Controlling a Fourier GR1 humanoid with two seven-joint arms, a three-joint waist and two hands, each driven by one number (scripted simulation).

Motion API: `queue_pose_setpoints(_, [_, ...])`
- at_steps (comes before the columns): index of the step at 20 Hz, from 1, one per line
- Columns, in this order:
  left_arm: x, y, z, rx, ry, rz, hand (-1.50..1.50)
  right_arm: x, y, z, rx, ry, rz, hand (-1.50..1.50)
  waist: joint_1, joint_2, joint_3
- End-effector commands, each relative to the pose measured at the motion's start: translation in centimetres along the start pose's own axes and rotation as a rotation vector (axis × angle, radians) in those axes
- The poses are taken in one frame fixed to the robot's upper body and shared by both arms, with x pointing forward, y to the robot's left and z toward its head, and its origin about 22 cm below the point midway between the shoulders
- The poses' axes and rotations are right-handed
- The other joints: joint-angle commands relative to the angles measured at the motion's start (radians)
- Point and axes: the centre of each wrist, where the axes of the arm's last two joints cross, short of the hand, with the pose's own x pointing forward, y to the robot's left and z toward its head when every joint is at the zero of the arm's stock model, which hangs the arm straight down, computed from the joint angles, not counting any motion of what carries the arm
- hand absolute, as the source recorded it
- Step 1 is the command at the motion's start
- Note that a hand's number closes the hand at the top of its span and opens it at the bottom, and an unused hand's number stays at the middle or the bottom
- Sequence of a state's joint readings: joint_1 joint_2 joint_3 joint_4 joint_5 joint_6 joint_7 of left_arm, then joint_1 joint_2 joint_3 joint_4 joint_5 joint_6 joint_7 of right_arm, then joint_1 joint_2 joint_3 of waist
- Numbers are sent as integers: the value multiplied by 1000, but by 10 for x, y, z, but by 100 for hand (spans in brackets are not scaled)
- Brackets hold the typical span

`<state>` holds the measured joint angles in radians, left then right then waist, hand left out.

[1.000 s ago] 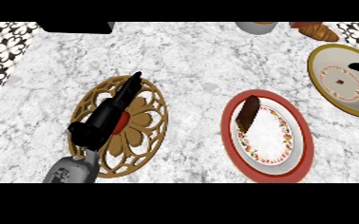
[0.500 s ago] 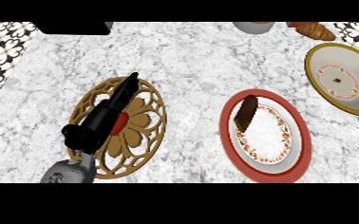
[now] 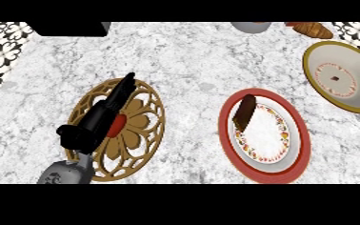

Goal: Pick the croissant from the plate and place it in the bowl

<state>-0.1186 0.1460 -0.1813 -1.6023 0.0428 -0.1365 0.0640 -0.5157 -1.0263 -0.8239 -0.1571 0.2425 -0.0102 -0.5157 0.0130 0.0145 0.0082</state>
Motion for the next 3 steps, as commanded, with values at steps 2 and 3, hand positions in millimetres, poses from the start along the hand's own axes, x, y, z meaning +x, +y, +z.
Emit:
queue_pose_setpoints(2, [-8, 2, 6, 15, 9, 4, 0, -15, -50, 15, 53, -13, -38, -150, -5, -1, 3])
queue_pose_setpoints(3, [-7, -4, 7, 1, 3, -1, 0, -27, -39, 21, 39, 0, -31, -150, 4, 0, 3])
